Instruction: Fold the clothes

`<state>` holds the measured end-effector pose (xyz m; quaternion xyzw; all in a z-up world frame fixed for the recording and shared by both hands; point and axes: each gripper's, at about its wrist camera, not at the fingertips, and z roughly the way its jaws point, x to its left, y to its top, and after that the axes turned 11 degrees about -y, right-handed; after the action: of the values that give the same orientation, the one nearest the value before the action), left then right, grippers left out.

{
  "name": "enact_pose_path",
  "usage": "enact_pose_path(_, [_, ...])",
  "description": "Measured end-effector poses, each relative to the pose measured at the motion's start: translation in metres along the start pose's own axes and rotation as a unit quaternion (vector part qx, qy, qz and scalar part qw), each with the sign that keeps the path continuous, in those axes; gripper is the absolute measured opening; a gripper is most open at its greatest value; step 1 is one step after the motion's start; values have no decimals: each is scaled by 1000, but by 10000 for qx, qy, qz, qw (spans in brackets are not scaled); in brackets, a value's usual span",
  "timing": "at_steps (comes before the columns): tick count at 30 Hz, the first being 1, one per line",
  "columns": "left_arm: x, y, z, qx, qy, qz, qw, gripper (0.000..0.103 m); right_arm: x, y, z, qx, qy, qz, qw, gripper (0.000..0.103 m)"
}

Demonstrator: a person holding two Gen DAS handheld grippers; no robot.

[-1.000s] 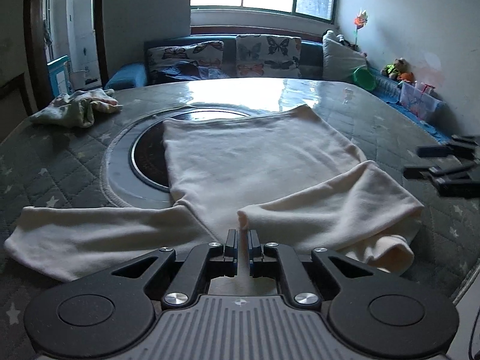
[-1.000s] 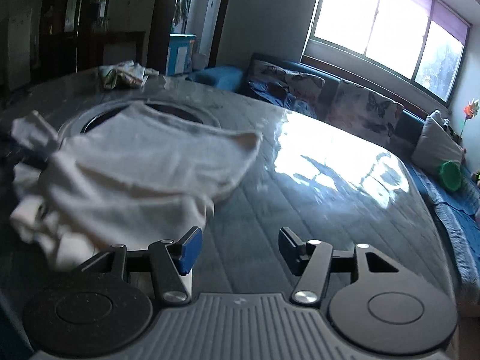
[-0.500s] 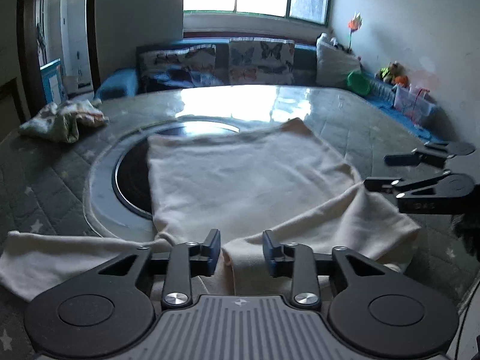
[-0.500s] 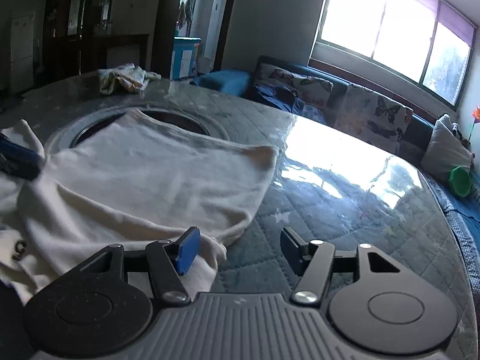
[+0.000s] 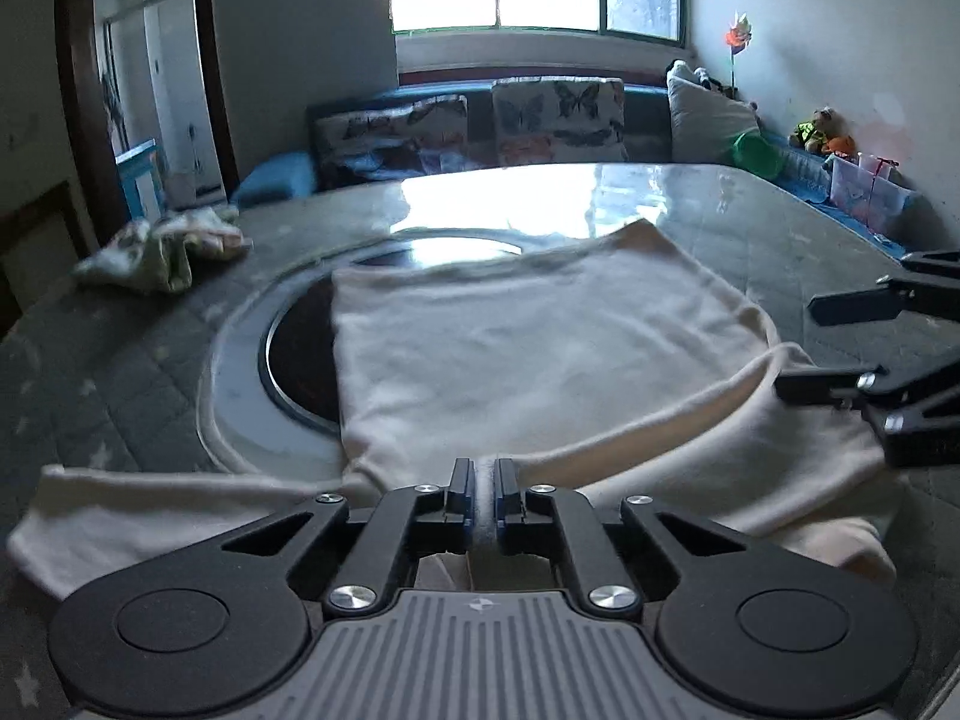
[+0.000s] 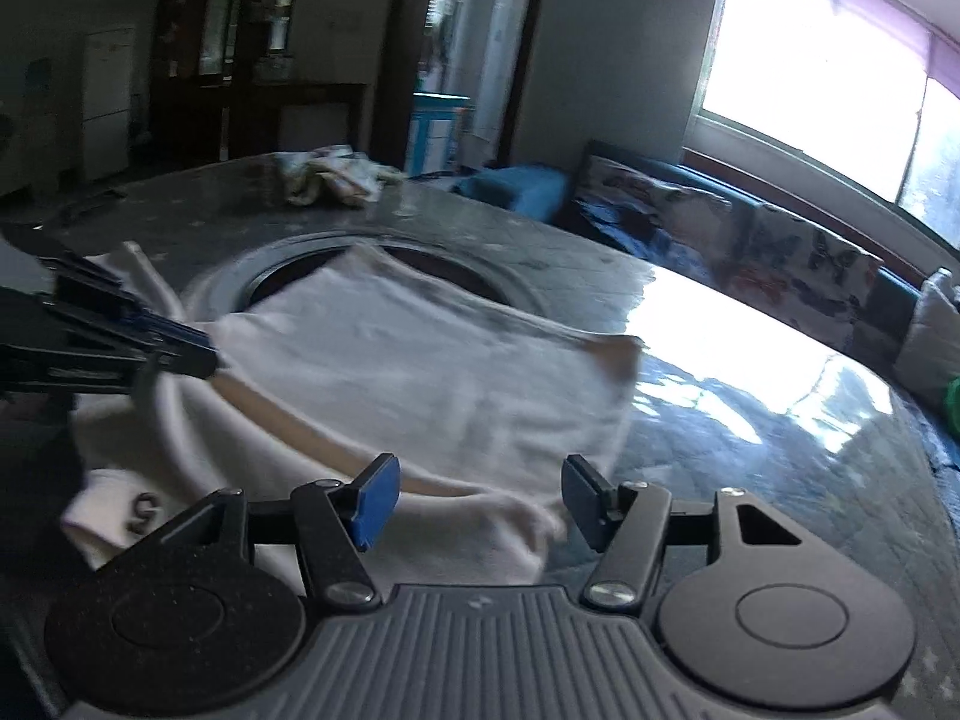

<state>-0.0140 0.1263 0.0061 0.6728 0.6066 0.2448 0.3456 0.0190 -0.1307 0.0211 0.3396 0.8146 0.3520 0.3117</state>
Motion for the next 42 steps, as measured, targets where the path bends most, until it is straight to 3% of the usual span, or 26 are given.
enact_pose_path(6, [8, 2, -19, -311, -105, -378, 9987, 18, 19, 0, 9, 96, 334, -93, 9994, 57])
enact_pose_path(9, [3, 2, -25, -384, -291, -303, 9984, 18, 20, 4, 17, 197, 543, 138, 9982, 48])
enact_pose_path(11, [-6, -1, -25, -331, -375, -139, 9986, 18, 18, 6, 23, 259, 626, 298, 9973, 36])
enact_pose_path(14, [-18, -6, -27, -281, -684, 108, 9972, 18, 17, 11, 32, 367, 736, 368, 9959, 35])
enact_pose_path(19, [-34, -13, -16, -78, -919, 363, 9951, 18, 31, 17, 48, 484, 910, -212, 9944, 35])
enact_pose_path(21, [-34, -17, -11, 28, -943, 392, 9948, 18, 33, 22, 52, 464, 968, -229, 9940, 22])
enact_pose_path(22, [-35, -19, -8, 78, -953, 406, 9946, 18, 34, 23, 53, 461, 994, -247, 9937, 10])
enact_pose_path(32, [-30, -22, -13, 154, -1019, 440, 9937, 23, 36, 36, 67, 458, 1053, -59, 9934, 8])
enact_pose_path(35, [-22, -11, -19, -16, -982, 290, 9947, 25, 30, 37, 60, 407, 1067, 57, 9934, 15])
enact_pose_path(42, [-1, 7, 3, -90, -824, -258, 9962, 25, 17, 20, 39, 533, 878, 91, 9947, 16])
